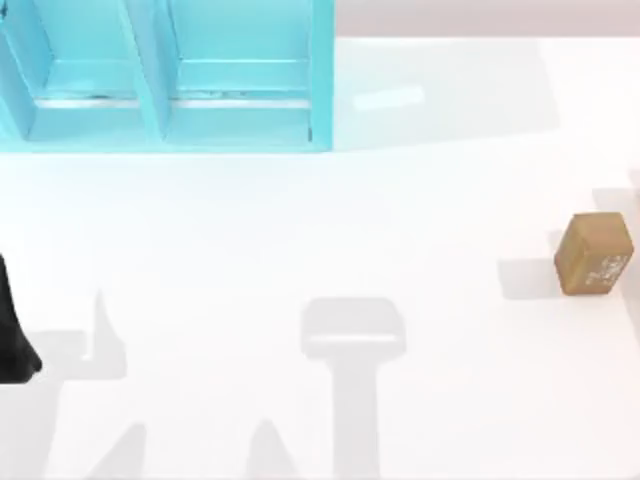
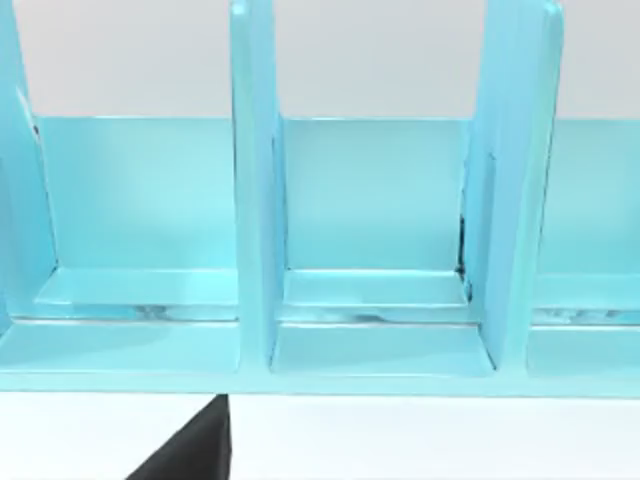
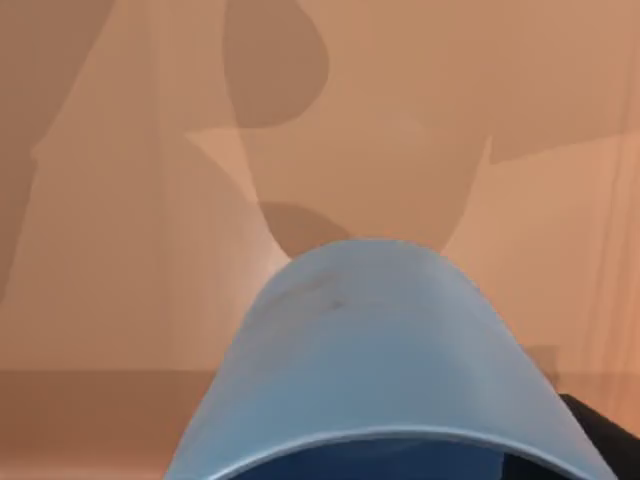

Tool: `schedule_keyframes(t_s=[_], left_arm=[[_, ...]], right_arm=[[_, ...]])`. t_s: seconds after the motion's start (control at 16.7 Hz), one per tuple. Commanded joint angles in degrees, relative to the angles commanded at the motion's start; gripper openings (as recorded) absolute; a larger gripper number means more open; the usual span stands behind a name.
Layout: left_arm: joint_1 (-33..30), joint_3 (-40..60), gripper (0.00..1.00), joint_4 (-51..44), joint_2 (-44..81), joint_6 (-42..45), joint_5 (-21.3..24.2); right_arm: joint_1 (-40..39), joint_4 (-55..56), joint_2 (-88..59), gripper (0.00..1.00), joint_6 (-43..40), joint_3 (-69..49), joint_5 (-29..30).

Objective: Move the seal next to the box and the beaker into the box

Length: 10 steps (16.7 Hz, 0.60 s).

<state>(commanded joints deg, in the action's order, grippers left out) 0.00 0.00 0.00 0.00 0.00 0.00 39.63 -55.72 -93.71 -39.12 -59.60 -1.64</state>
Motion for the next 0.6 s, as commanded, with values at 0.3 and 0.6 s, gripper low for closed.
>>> schedule_keyframes(t_s=[0.3, 0.6], left_arm=[[0.00, 0.00, 1.00, 0.00, 0.00, 0.00, 0.00], [0.00, 0.00, 1.00, 0.00, 0.00, 0.00, 0.00]], right_arm=[[-0.18, 2.67, -0.55, 0.00, 0.25, 2.41, -0.02], [-0.18, 2.67, -0.55, 0.30, 0.25, 2.41, -0.02]])
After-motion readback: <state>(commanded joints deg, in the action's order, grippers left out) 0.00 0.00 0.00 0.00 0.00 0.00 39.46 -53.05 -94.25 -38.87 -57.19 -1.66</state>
